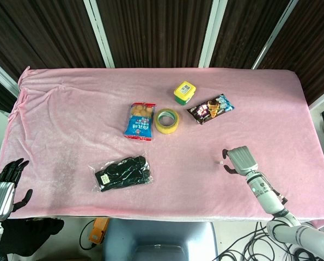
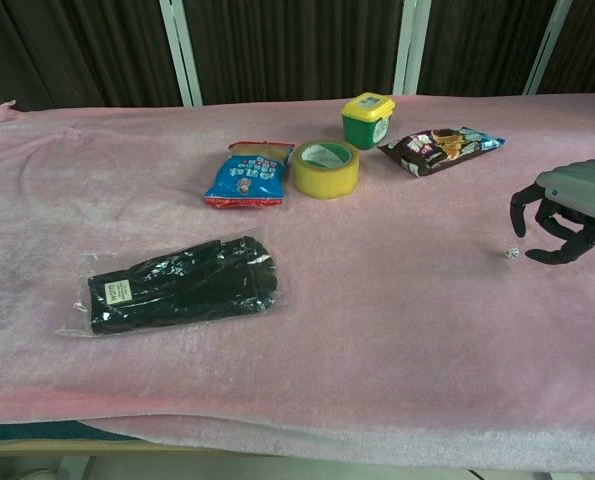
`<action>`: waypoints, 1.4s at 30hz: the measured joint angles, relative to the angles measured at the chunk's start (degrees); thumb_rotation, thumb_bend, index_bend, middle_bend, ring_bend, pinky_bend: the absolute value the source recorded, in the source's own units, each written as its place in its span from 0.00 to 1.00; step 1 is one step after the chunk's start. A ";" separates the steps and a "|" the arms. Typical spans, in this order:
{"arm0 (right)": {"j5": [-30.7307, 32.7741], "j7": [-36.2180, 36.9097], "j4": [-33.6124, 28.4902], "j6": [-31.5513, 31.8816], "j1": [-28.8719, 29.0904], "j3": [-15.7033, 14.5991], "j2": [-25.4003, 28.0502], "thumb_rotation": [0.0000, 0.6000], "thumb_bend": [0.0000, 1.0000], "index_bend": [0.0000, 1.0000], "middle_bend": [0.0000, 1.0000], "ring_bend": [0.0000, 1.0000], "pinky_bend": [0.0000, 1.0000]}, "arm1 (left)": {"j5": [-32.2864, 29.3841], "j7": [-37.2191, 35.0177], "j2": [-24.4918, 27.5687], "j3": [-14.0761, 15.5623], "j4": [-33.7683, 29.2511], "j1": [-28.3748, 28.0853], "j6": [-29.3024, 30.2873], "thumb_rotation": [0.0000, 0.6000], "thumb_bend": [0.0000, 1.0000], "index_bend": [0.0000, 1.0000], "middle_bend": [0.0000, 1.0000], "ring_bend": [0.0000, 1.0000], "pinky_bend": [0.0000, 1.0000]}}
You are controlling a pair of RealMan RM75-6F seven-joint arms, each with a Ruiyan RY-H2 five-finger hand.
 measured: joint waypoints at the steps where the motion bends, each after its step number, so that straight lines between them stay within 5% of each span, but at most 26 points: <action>1: -0.06 0.03 0.07 0.01 0.00 -0.03 -0.05 1.00 0.42 0.60 0.93 1.00 1.00 | -0.01 -0.01 0.02 -0.01 0.00 0.01 0.04 1.00 0.34 0.13 0.09 0.10 0.33; 42: -0.22 1.36 4.79 -2.07 1.29 0.02 -3.69 1.00 0.46 0.66 0.94 1.00 1.00 | -0.32 -2.51 0.75 -0.23 0.24 0.26 0.62 1.00 0.34 0.13 0.09 0.10 0.33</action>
